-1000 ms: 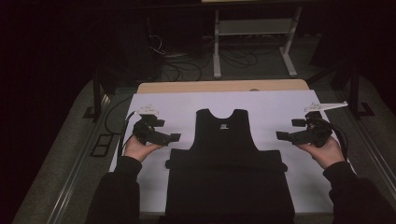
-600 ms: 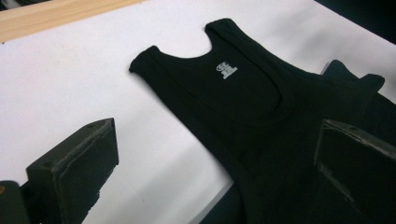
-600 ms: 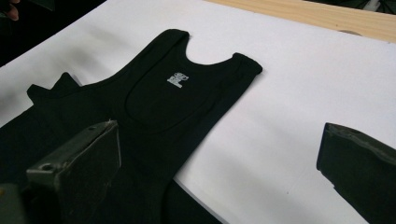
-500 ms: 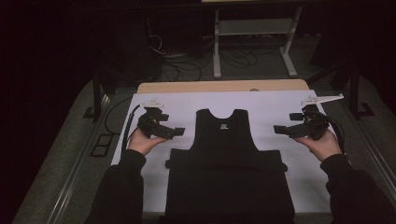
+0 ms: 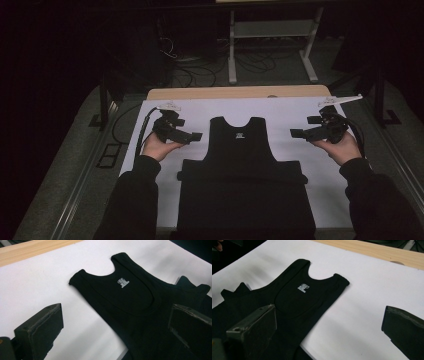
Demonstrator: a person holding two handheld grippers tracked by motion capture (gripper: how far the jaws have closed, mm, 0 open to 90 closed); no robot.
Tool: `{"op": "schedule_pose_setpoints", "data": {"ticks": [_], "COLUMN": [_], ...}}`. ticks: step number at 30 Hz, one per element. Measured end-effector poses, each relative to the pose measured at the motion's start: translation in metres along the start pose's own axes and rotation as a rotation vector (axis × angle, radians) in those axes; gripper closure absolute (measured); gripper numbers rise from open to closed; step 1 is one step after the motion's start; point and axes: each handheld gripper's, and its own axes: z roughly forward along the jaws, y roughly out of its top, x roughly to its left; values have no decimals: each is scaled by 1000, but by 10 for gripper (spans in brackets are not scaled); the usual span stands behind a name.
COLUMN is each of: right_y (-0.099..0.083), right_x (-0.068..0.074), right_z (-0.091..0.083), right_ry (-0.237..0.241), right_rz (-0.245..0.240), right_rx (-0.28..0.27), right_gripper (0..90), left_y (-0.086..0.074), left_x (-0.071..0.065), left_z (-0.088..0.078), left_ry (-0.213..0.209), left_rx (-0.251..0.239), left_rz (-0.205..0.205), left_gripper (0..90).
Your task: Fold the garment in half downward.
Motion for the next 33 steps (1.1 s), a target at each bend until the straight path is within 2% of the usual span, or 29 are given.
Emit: {"op": "schedule_pose_setpoints", "data": {"ticks": [9, 17, 30, 33], "right_y": [3, 6, 15, 14], "right_x": [-1, -5, -6, -6], "right_z": [21, 30, 50, 56], "right_ry": [3, -1, 3, 10], "right_rz": [-12, -1, 3, 2], "right_rx": [15, 27, 41, 48], "right_gripper": [0, 0, 0, 0], "left_y": [-2, 1, 8, 8], "left_x": [5, 8, 9, 10], "left_z": [14, 26, 46, 50], "left_ry": [-12, -16, -19, -25], "left_rx": [9, 9, 32, 18], "left_rz": [-13, -28, -29, -41], "left_gripper": [0, 0, 0, 0]}}
